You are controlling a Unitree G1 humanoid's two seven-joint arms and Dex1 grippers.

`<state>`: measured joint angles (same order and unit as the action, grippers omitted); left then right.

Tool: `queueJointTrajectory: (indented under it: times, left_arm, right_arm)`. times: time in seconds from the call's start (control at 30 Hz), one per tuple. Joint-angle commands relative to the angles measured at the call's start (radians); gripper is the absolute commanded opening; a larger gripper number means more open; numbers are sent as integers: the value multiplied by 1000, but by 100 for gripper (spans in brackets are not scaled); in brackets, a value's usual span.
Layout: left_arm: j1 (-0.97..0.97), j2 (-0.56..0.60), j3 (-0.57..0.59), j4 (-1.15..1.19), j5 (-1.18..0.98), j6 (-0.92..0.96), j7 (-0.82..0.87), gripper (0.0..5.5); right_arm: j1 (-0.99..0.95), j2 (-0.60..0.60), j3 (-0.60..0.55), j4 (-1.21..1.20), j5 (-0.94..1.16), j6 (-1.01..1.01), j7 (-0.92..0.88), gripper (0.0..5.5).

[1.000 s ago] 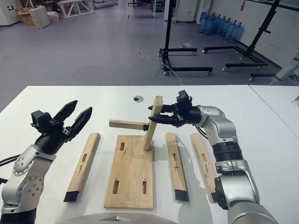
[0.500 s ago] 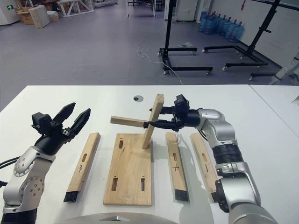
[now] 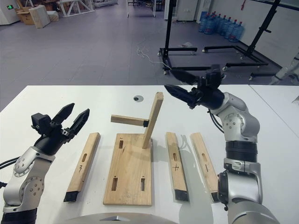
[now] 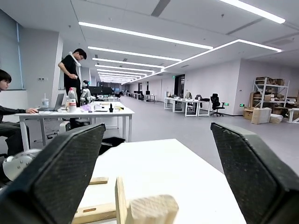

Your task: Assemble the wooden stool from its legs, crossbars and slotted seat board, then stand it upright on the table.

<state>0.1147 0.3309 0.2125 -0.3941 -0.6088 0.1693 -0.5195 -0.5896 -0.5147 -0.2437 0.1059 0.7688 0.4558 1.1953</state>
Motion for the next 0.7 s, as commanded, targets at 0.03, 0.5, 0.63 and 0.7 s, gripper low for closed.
queueJointTrajectory:
  times: [0.03, 0.5, 0.63, 0.7]
  left_arm:
    - [-16, 7, 2, 10, 9, 7, 1, 383]
    - [10, -25, -12, 14, 35, -16, 14, 383]
    - [16, -33, -9, 19, 40, -21, 15, 383]
    - [18, -36, -6, 19, 44, -22, 21, 383]
  right_arm:
    - [-3, -2, 21, -41, 27, 41, 1, 416]
    - [18, -63, 135, -24, -19, 126, 84, 416]
    - [-38, -33, 21, 8, 76, 156, -1, 416]
    - [-60, -13, -52, 39, 117, 157, -84, 416]
